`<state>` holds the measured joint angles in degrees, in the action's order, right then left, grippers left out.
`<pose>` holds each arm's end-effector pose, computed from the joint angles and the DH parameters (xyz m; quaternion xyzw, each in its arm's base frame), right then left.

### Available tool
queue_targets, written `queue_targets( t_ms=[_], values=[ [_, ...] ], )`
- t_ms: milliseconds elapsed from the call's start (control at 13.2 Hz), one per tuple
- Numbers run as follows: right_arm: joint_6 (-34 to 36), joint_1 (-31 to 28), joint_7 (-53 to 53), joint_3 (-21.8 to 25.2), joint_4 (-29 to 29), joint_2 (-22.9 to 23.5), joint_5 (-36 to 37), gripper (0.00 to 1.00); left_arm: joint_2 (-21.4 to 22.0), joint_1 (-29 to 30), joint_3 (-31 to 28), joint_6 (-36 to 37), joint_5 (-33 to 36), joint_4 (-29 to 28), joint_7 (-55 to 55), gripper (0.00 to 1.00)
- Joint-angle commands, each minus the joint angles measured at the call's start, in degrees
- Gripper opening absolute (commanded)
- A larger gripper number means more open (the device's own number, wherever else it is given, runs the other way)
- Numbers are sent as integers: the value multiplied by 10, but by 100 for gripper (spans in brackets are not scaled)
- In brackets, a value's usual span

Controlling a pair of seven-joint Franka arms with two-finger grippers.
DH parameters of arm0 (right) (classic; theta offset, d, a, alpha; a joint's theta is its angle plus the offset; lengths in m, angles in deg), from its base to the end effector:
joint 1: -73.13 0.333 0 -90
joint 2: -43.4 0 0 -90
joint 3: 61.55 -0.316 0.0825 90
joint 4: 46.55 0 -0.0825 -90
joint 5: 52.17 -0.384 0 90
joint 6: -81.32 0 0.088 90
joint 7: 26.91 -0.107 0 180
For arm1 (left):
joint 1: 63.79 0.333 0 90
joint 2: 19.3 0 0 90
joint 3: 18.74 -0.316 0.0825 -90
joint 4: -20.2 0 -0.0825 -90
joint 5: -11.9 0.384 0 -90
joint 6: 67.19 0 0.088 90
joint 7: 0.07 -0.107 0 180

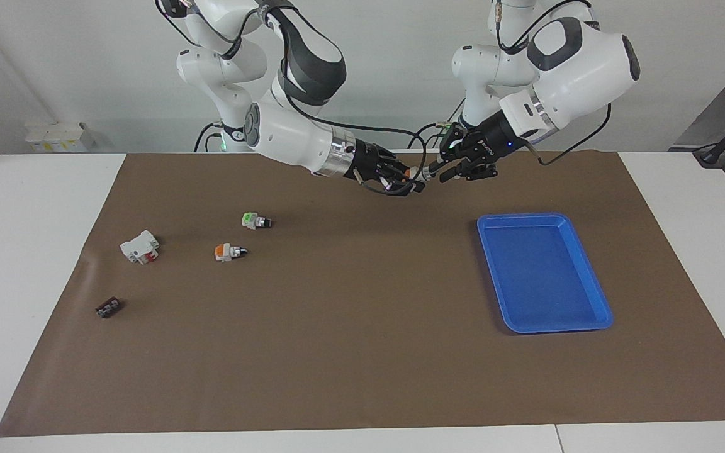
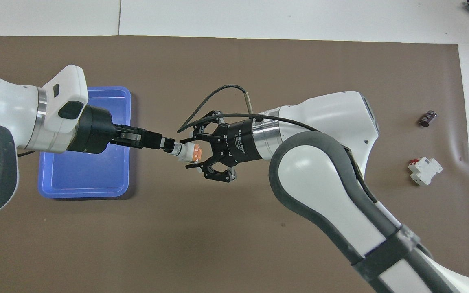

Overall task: Turn and place switch with both arms
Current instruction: 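Close the left gripper on the switch end held by the right gripper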

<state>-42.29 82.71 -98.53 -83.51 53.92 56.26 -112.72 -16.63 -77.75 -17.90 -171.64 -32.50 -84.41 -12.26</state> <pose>0.5433 0.3530 0.4883 -0.7048 0.5166 0.3288 0.3582 0.5247 -0.1979 0.5735 0.9203 -0.1322 0.0119 0.3679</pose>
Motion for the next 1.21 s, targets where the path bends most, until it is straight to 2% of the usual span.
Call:
queue_targets(
  t_ms=[0,227,834,1137],
  values=[
    [-4,-4,-8,-3,6,-10,-12,0,10,-9,-7,-10,-18,-15,-10,3],
    [-4,-4,-8,-3,6,-10,-12,0,14,-9,-7,9,-22,-17,29,0],
    [-5,-3,-8,-3,6,-10,-12,0,19,-10,-2,4,-42,-10,380,0],
    [-4,-3,-8,-3,6,-10,-12,0,20,-10,0,11,-41,-7,498,0]
  ],
)
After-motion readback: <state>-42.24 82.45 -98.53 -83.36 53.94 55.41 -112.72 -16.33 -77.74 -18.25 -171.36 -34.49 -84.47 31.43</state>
